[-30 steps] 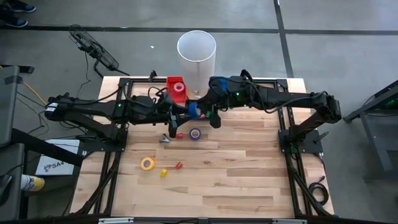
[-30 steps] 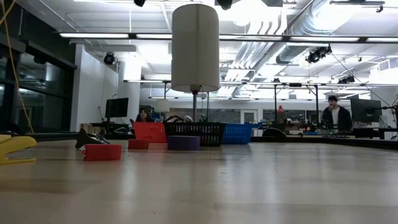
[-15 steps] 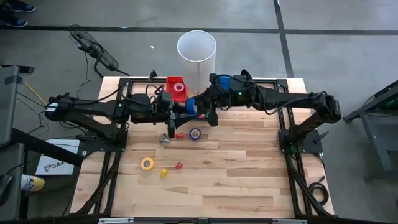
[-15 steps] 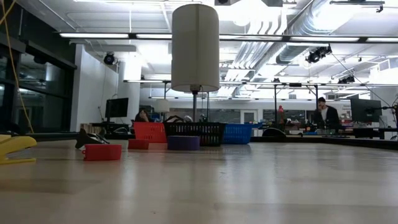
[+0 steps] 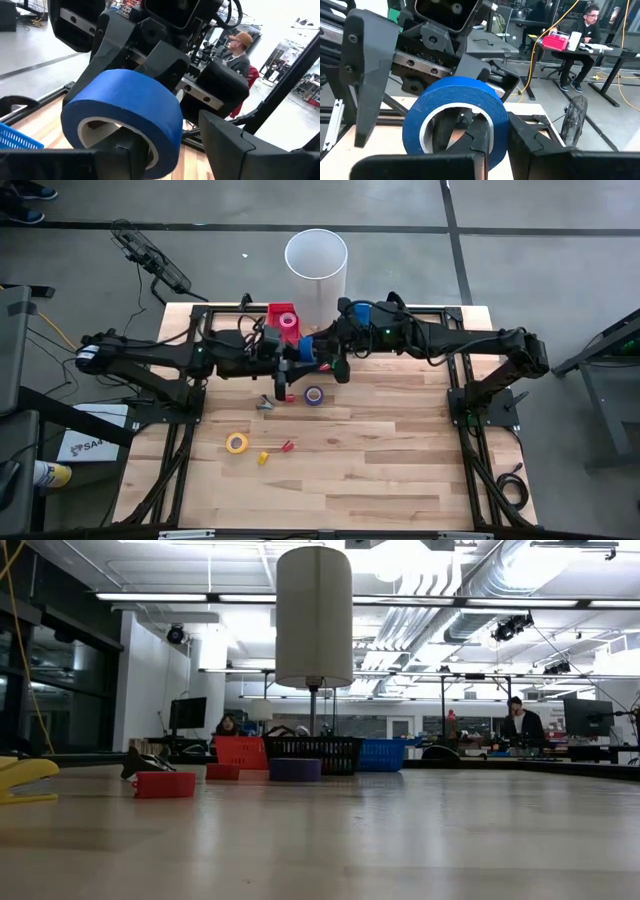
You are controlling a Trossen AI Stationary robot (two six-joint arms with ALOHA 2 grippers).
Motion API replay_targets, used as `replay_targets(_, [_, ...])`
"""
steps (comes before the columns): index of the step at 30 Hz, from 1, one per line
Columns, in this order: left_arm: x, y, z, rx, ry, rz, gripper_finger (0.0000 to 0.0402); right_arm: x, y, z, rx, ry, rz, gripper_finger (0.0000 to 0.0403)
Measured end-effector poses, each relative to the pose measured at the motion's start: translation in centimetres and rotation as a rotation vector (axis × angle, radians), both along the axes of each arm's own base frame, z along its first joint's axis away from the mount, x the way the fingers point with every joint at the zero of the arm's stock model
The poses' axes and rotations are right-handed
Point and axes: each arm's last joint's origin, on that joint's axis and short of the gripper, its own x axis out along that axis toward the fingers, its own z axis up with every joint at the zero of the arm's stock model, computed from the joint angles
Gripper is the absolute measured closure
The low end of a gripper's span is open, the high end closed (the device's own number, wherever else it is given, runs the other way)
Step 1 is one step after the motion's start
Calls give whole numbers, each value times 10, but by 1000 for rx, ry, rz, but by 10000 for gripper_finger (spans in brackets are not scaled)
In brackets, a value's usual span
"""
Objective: Pick and place Stapler, Stapler remover, tape
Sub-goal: Put the blue tape into the red bin
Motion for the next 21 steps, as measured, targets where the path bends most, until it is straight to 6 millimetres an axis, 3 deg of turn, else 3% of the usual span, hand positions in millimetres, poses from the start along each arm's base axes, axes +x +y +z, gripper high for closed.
replay_targets(4, [0, 0, 0, 0, 1, 0, 273, 0, 0, 0, 1, 3, 1, 373])
replay_targets(10, [0, 0, -1, 9, 13, -9, 361, 0, 0, -1, -2, 9, 7, 373])
replay_targets(18, [0, 0, -2, 10, 20, -9, 363, 0, 0, -2, -2, 13, 6, 372])
replay_targets(21, [0, 0, -2, 9, 21, -7, 363, 0, 0, -2, -1, 13, 3, 345])
